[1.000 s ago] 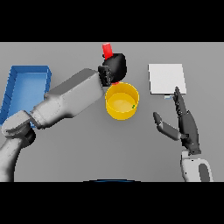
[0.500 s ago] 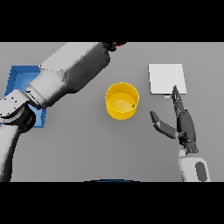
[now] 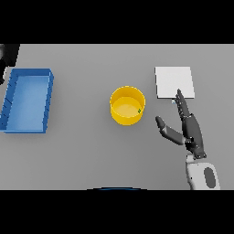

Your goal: Pick up the red beaker and tilt it to pour out 1 green nut into yellow bowl. Pick up the yellow bowl and place it on the metallic measuring scale.

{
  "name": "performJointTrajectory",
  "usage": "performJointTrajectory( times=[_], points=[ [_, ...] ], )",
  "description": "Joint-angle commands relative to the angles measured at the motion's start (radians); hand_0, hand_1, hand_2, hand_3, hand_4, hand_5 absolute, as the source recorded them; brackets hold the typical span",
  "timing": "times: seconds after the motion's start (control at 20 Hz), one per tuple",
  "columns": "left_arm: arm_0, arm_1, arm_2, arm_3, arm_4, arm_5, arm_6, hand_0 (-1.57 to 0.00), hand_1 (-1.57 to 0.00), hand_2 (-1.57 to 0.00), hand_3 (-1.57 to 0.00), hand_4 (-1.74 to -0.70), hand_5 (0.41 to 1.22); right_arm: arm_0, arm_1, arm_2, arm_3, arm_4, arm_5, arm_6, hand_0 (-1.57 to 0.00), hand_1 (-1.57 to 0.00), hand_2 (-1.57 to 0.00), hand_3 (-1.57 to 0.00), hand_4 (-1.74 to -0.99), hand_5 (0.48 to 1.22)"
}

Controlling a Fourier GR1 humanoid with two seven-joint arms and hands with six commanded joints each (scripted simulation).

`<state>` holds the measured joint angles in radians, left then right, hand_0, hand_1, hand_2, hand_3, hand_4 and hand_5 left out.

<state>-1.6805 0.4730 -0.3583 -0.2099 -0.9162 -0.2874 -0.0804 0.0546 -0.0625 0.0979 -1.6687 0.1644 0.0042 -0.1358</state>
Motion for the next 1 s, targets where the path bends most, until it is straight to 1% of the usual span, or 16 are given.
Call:
performJointTrajectory(
  times=[0.0, 0.1, 0.2, 0.25, 0.3, 0.35, 0.4, 0.45, 0.55, 0.6, 0.65, 0.7, 0.75, 0.85, 0.9, 0.95],
  points=[
    [0.015, 0.029, 0.053, 0.018, 0.051, 0.016, -0.003, -1.57, -1.57, -1.57, -1.53, -1.74, 1.221, -0.008, -0.01, -0.005, -0.005, 0.007, -0.007, 0.005, 0.0, 0.0, 0.0, 0.0, -1.121, 0.588],
    [0.08, 0.081, 0.146, 0.054, 0.151, 0.058, 0.026, -1.57, -1.57, -1.57, -1.54, -1.74, 1.221, -0.008, -0.01, 0.0, -0.002, 0.006, -0.001, 0.004, 0.0, 0.0, 0.0, 0.0, -1.125, 0.601],
    [0.15, 0.091, 0.207, 0.071, 0.226, 0.125, 0.09, -1.57, -1.57, -1.57, -1.55, -1.74, 1.221, -0.03, -0.015, 0.005, 0.018, 0.029, -0.009, 0.019, 0.0, 0.0, 0.0, 0.0, -1.132, 0.614],
    [0.189, 0.094, 0.221, 0.075, 0.249, 0.161, 0.149, -1.57, -1.57, -1.57, -1.56, -1.74, 1.221, -0.036, -0.024, 0.001, 0.016, 0.021, -0.001, 0.014, 0.0, 0.0, 0.0, 0.0, -1.132, 0.621],
    [0.226, 0.099, 0.232, 0.069, 0.268, 0.206, 0.176, -1.57, -1.57, -1.57, -1.56, -1.74, 1.221, -0.031, -0.023, 0.007, 0.014, 0.028, -0.001, 0.006, 0.0, 0.0, 0.0, 0.0, -1.138, 0.626],
    [0.266, 0.101, 0.267, 0.065, 0.313, 0.247, 0.182, -1.57, -1.57, -1.57, -1.56, -1.74, 1.221, -0.023, -0.027, 0.004, 0.013, 0.025, 0.001, 0.003, 0.0, 0.0, 0.0, 0.0, -1.142, 0.628],
    [0.303, 0.104, 0.293, 0.064, 0.349, 0.277, 0.203, -1.57, -1.57, -1.57, -1.56, -1.74, 1.221, -0.027, -0.031, 0.001, 0.02, 0.021, 0.006, 0.012, 0.0, 0.0, 0.0, 0.0, -1.134, 0.632],
    [0.332, 0.108, 0.321, 0.059, 0.385, 0.302, 0.232, -1.57, -1.57, -1.57, -1.57, -1.74, 1.221, -0.019, -0.031, 0.006, 0.007, 0.018, 0.011, 0.001, 0.0, 0.0, 0.0, 0.0, -1.133, 0.64],
    [0.396, 0.112, 0.36, 0.041, 0.442, 0.336, 0.274, -1.57, -1.57, -1.57, -1.57, -1.74, 1.221, -0.025, -0.034, 0.0, 0.01, 0.01, 0.014, 0.011, 0.0, 0.0, 0.0, 0.0, -1.133, 0.655],
    [0.433, 0.113, 0.375, 0.019, 0.467, 0.347, 0.276, -1.57, -1.57, -1.57, -1.57, -1.74, 1.221, -0.025, -0.028, 0.003, 0.015, 0.013, 0.01, 0.006, 0.0, 0.0, 0.0, 0.0, -1.129, 0.659],
    [0.484, 0.097, 0.384, -0.002, 0.494, 0.366, 0.273, -1.57, -1.57, -1.57, -1.57, -1.74, 1.221, -0.015, -0.029, 0.001, 0.011, 0.002, 0.018, -0.01, 0.0, 0.0, 0.0, 0.0, -1.127, 0.664],
    [0.533, 0.094, 0.392, -0.041, 0.52, 0.372, 0.269, -1.57, -1.57, -1.57, -1.57, -1.74, 1.221, -0.007, -0.033, -0.003, 0.009, -0.008, 0.025, -0.014, 0.0, 0.0, 0.0, 0.0, -1.131, 0.669],
    [0.582, 0.08, 0.395, -0.078, 0.542, 0.384, 0.284, -1.57, -1.57, -1.57, -1.57, -1.74, 1.221, -0.004, -0.032, 0.003, 0.011, 0.003, 0.021, -0.016, 0.0, 0.0, 0.0, 0.0, -1.141, 0.673],
    [0.704, 0.064, 0.403, -0.187, 0.593, 0.401, 0.279, -1.57, -1.57, -1.57, -1.57, -1.74, 1.221, 0.001, -0.038, 0.006, 0.003, 0.017, 0.015, -0.026, 0.0, 0.0, 0.0, 0.0, -1.159, 0.677],
    [0.759, 0.053, 0.399, -0.252, 0.61, 0.41, 0.311, -1.57, -1.57, -1.57, -1.57, -1.74, 1.221, 0.004, -0.039, 0.01, 0.004, 0.022, 0.016, -0.028, 0.0, 0.0, 0.0, 0.0, -1.166, 0.676],
    [0.816, 0.043, 0.392, -0.325, 0.628, 0.416, 0.333, -1.57, -1.57, -1.57, -1.57, -1.74, 1.186, -0.002, -0.036, 0.007, 0.02, 0.03, 0.006, -0.022, 0.0, 0.0, 0.0, 0.0, -1.175, 0.676]
  ],
)
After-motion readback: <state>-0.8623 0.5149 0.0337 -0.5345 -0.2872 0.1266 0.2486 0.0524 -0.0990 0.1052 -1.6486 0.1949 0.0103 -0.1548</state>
